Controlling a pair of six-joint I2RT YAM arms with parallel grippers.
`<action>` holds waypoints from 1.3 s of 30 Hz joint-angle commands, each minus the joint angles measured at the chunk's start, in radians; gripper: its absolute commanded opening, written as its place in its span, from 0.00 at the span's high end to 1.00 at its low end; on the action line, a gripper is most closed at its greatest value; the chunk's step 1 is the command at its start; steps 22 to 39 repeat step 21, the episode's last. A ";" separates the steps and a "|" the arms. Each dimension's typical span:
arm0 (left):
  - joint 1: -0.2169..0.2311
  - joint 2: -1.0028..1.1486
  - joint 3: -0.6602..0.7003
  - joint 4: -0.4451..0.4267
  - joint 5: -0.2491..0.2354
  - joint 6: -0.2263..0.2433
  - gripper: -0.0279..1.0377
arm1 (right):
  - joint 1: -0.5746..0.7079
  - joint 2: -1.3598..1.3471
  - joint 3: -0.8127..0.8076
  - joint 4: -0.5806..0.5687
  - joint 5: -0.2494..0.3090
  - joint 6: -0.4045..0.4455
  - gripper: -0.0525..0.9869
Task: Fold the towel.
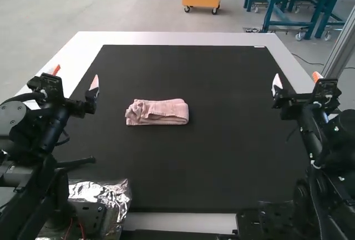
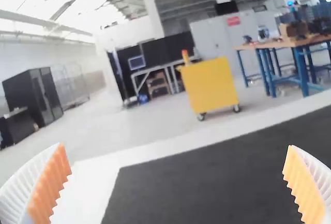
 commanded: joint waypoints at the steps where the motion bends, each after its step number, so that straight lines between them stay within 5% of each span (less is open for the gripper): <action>1: -0.004 -0.006 -0.004 -0.089 -0.074 -0.162 0.06 | -0.012 -0.010 -0.007 -0.100 0.067 -0.004 0.07; 5: -0.007 -0.006 -0.006 -0.253 -0.073 -0.188 0.06 | -0.012 -0.010 -0.007 -0.300 0.082 -0.013 0.07; 39: -0.002 -0.006 -0.006 -0.253 -0.071 -0.202 0.06 | -0.007 -0.010 -0.007 -0.306 0.074 -0.018 0.07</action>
